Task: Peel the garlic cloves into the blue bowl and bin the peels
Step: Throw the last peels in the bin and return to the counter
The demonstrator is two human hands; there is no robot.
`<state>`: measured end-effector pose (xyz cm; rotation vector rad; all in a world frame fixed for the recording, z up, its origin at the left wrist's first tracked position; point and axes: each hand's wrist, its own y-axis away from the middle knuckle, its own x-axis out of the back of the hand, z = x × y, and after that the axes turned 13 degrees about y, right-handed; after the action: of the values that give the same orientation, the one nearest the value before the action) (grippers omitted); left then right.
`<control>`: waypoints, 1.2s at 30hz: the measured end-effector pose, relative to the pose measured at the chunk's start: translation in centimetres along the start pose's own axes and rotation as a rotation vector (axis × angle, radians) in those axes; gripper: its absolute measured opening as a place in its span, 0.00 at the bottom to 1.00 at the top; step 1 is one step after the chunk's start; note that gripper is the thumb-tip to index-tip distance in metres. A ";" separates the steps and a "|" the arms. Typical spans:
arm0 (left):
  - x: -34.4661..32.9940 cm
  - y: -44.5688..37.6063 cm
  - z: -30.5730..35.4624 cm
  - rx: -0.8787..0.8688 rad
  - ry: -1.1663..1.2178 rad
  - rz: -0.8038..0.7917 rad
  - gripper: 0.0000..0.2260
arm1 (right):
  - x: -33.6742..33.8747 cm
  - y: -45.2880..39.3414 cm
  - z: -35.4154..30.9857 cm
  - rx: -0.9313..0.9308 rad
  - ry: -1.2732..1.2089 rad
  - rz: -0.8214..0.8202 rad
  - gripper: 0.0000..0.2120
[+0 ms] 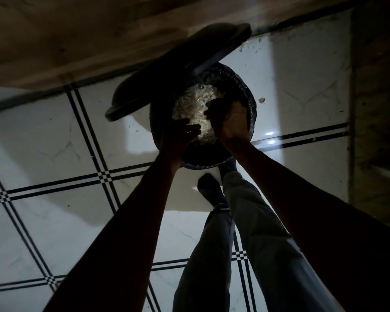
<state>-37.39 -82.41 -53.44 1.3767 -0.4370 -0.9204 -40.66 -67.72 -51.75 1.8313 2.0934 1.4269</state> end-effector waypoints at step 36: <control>-38.4 54.0 -34.0 -0.427 -1.364 -1.012 0.10 | 46.8 59.4 12.8 -0.292 -0.413 1.132 0.11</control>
<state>-18.87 -34.87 0.84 0.2979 -0.4654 -2.6033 -2.20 -29.10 2.13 2.9371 0.5435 1.1310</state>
